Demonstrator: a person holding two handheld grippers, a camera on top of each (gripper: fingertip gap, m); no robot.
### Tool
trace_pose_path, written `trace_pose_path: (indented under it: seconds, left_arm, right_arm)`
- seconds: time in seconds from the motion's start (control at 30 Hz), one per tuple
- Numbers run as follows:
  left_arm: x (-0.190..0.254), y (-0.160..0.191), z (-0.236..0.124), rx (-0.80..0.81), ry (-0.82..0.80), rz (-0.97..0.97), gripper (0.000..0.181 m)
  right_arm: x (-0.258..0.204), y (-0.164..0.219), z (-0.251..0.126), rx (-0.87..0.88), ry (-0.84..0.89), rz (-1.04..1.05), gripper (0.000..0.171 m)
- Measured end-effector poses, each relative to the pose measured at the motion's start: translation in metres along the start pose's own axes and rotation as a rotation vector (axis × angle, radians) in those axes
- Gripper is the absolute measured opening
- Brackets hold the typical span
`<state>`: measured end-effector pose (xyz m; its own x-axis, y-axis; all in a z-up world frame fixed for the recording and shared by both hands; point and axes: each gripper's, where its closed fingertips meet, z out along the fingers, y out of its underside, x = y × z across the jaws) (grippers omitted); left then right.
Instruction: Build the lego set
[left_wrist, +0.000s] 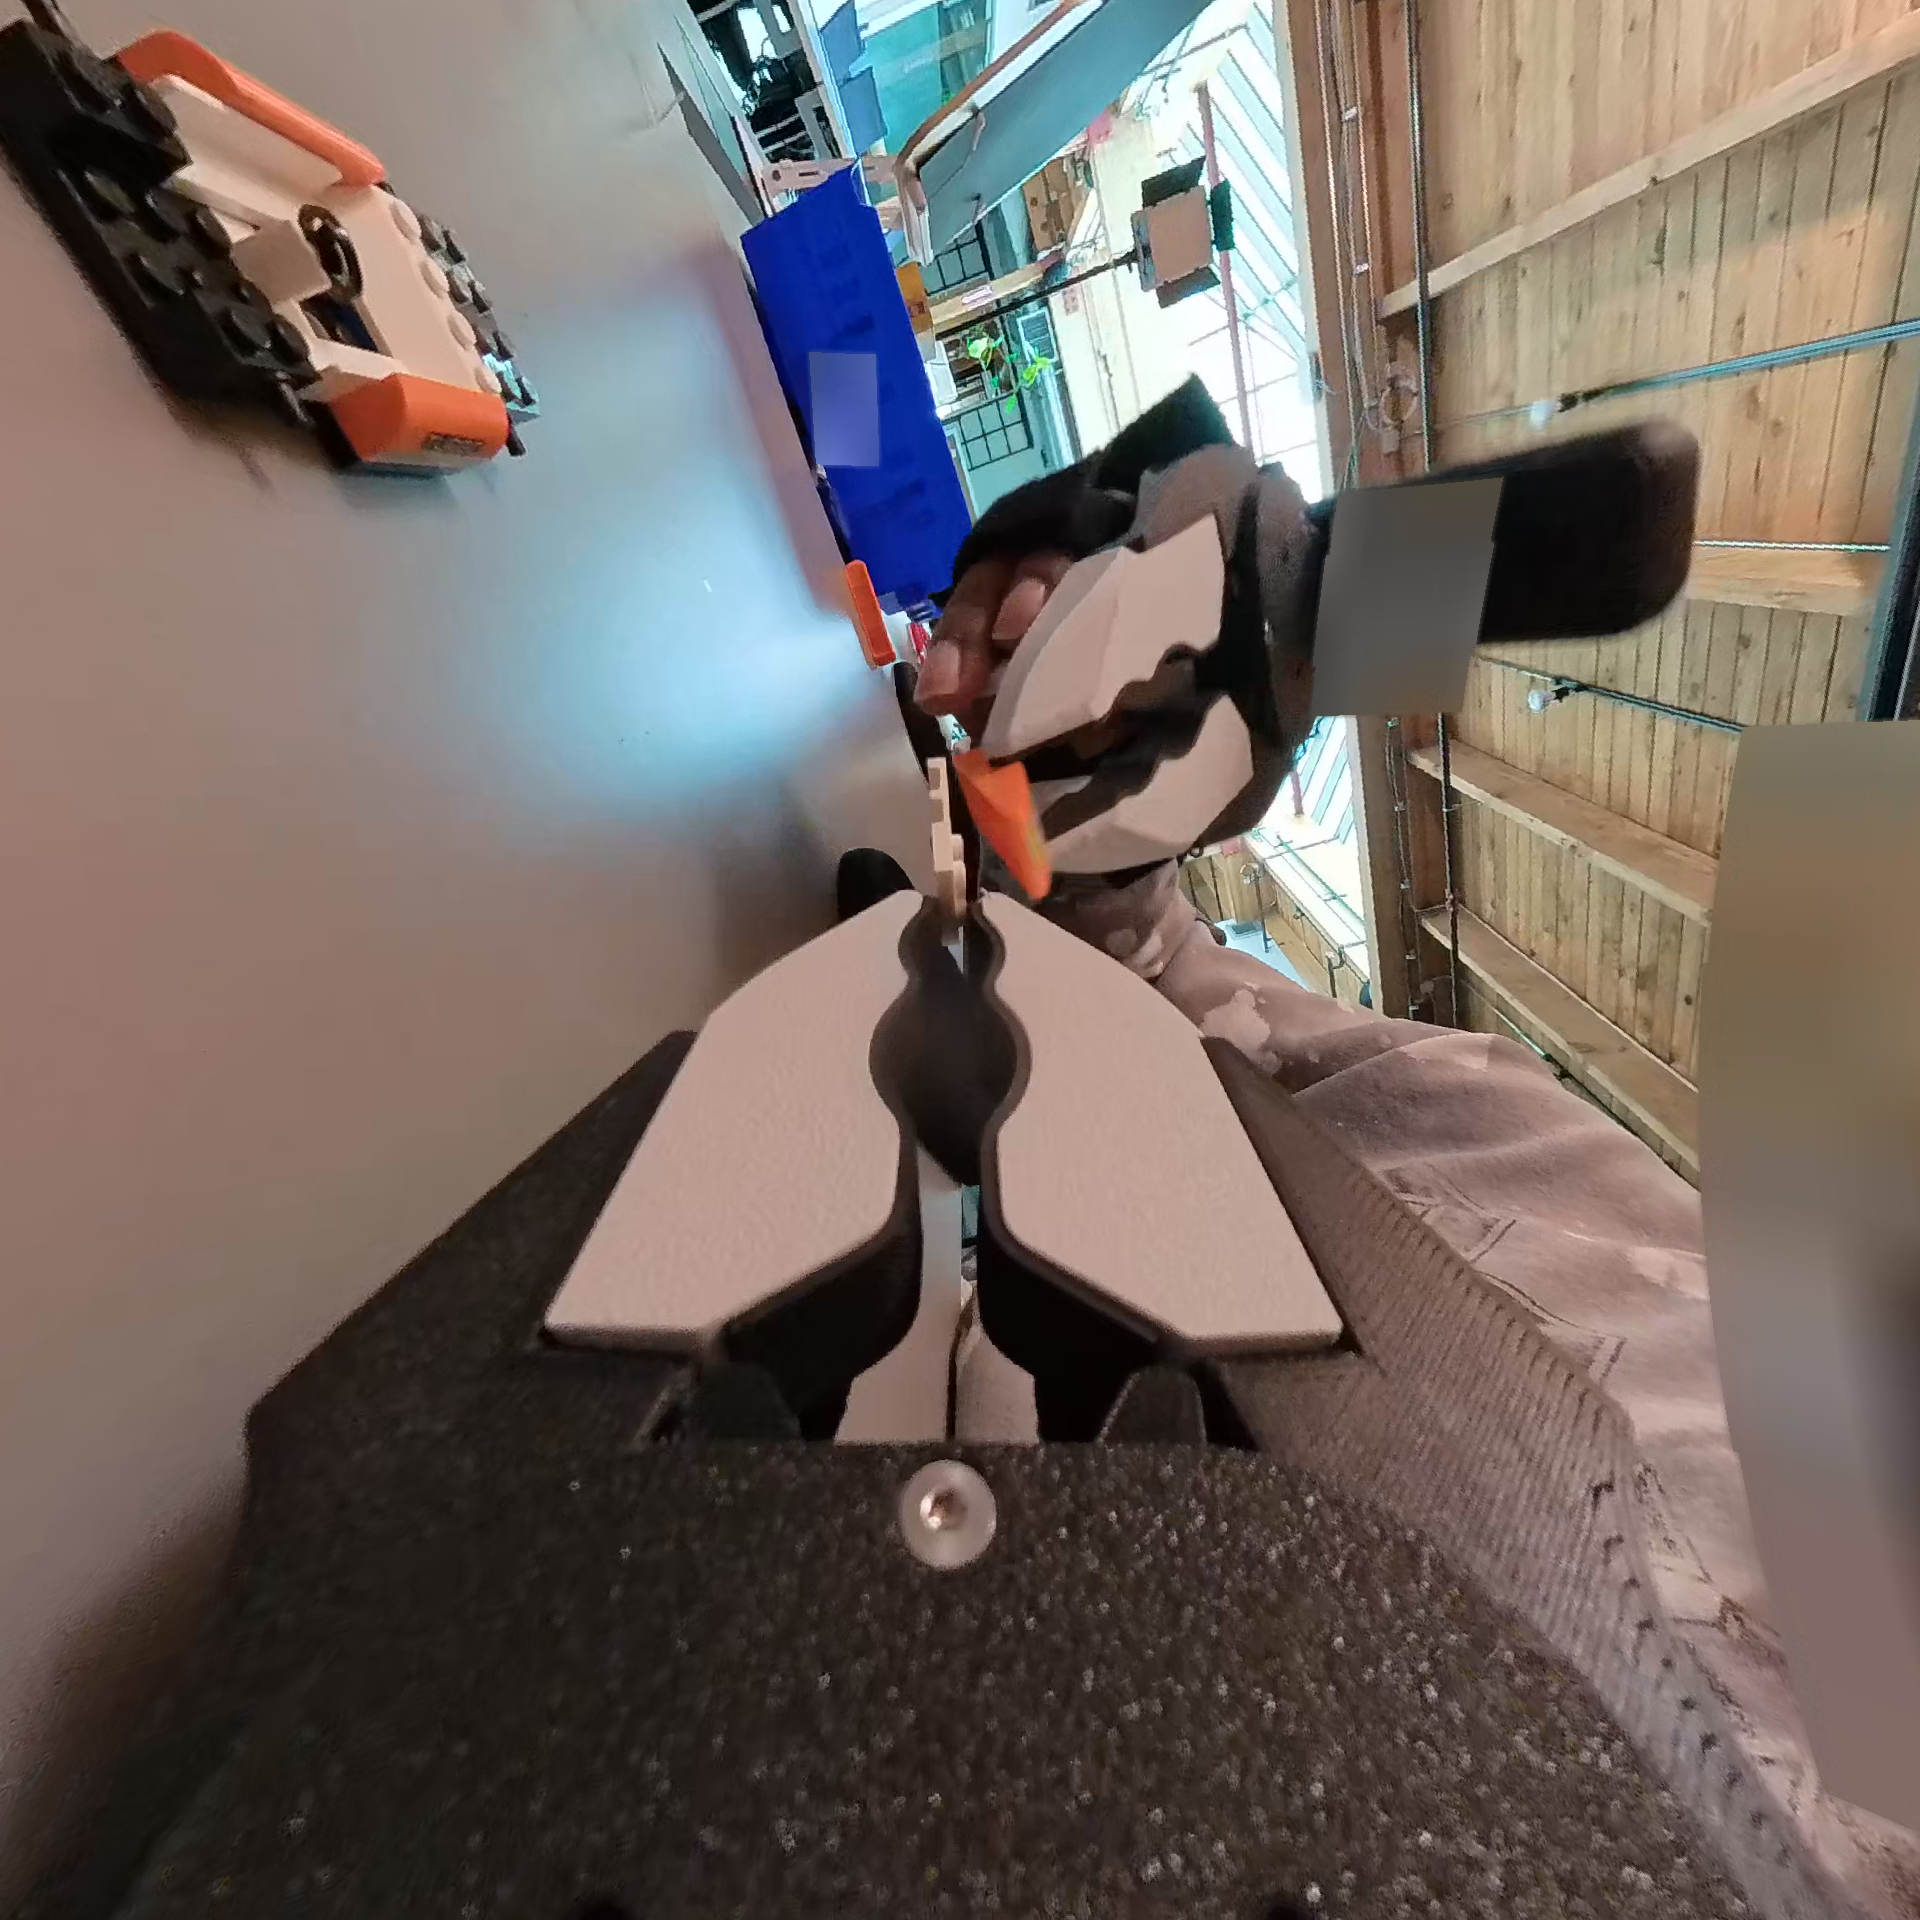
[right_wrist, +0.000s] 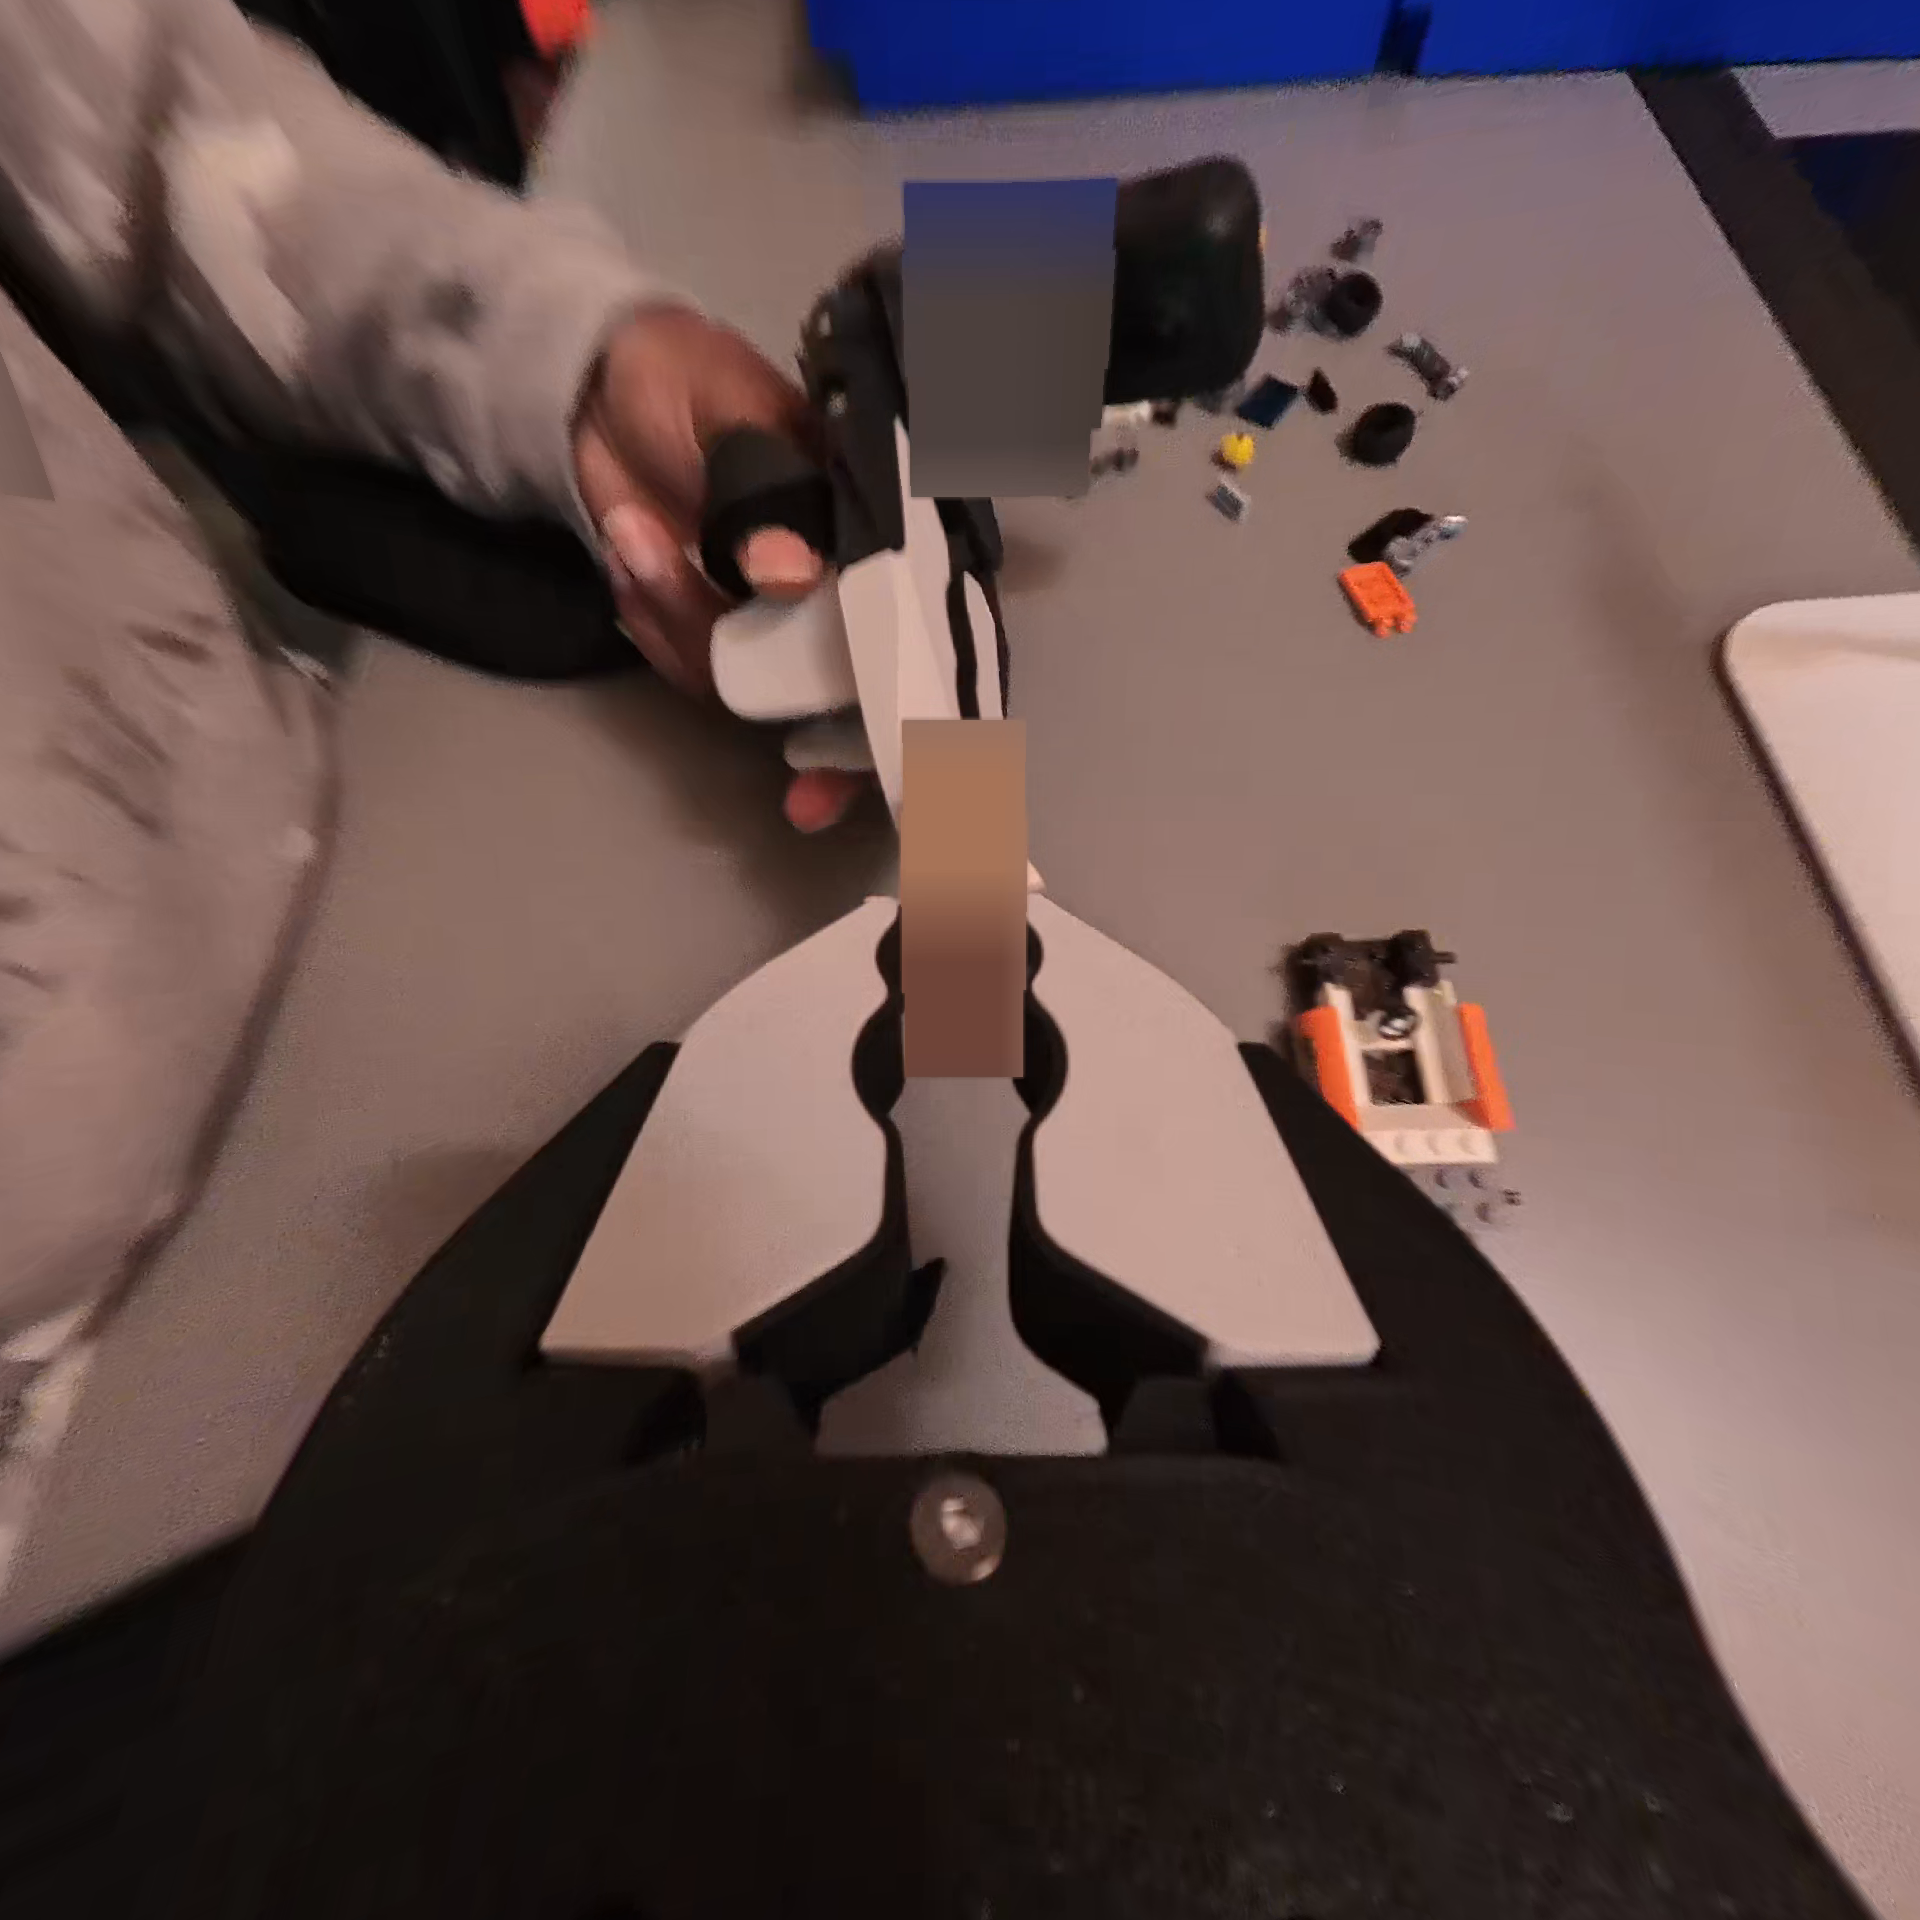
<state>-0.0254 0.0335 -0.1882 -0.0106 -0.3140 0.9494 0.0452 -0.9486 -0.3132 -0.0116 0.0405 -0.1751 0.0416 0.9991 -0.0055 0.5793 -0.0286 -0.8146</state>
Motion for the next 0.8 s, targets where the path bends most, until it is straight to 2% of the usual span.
trace_pose_path:
  seconds: [0.1, 0.27, 0.8]
  left_arm:
    - [-0.002, 0.001, 0.0, -0.004, -0.005, 0.0, 0.004]
    - [-0.003, 0.003, 0.0, -0.022, 0.001, -0.004, 0.004]
    - [-0.024, 0.022, 0.009, -0.13, -0.115, 0.009, 0.005]
  right_arm:
    - [-0.001, 0.004, 0.007, -0.066, 0.076, -0.113, 0.016]
    - [-0.003, 0.012, 0.011, -0.126, 0.109, -0.174, 0.016]
    - [-0.02, 0.048, 0.02, -0.113, 0.081, -0.061, 0.016]
